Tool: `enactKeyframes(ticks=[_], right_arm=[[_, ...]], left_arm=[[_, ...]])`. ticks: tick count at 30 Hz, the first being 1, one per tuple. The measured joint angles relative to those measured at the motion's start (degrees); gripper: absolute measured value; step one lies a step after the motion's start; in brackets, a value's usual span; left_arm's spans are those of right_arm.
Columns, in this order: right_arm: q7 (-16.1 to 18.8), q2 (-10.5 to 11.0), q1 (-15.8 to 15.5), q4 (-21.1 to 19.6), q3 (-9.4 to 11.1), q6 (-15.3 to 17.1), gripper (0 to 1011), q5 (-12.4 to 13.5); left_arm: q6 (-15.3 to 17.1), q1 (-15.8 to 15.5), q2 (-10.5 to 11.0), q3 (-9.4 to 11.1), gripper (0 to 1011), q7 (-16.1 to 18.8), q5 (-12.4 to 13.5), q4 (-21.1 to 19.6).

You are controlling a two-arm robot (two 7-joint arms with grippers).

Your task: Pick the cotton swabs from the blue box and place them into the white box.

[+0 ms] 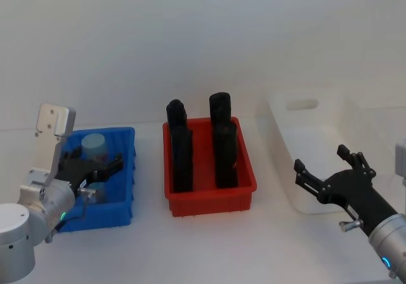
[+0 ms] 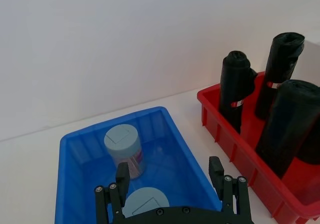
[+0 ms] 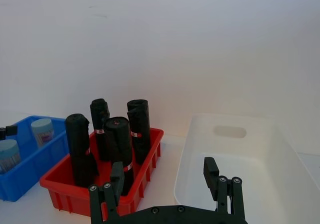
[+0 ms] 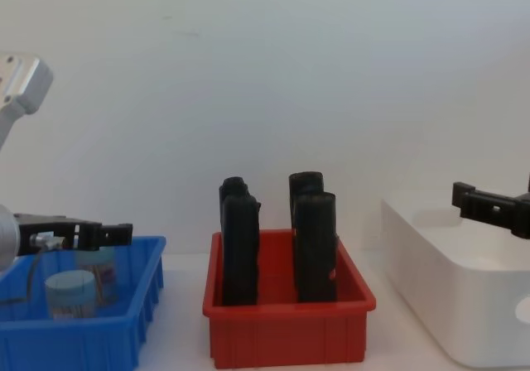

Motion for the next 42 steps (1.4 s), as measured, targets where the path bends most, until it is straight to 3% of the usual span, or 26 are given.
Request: enactKeyframes(ticks=[17, 42], right_arm=[[0.0, 0.0, 0.0, 0.0, 0.0, 0.0, 1002, 0.0], [0.0, 0.0, 0.0, 0.0, 0.0, 0.0, 1002, 0.0]], left_arm=[[1.8, -0.3, 0.2, -1.0, 1004, -0.7, -0.5, 3.3], [1.5, -2.6, -0.6, -1.5, 980, -3.8, -0.6, 9.3]])
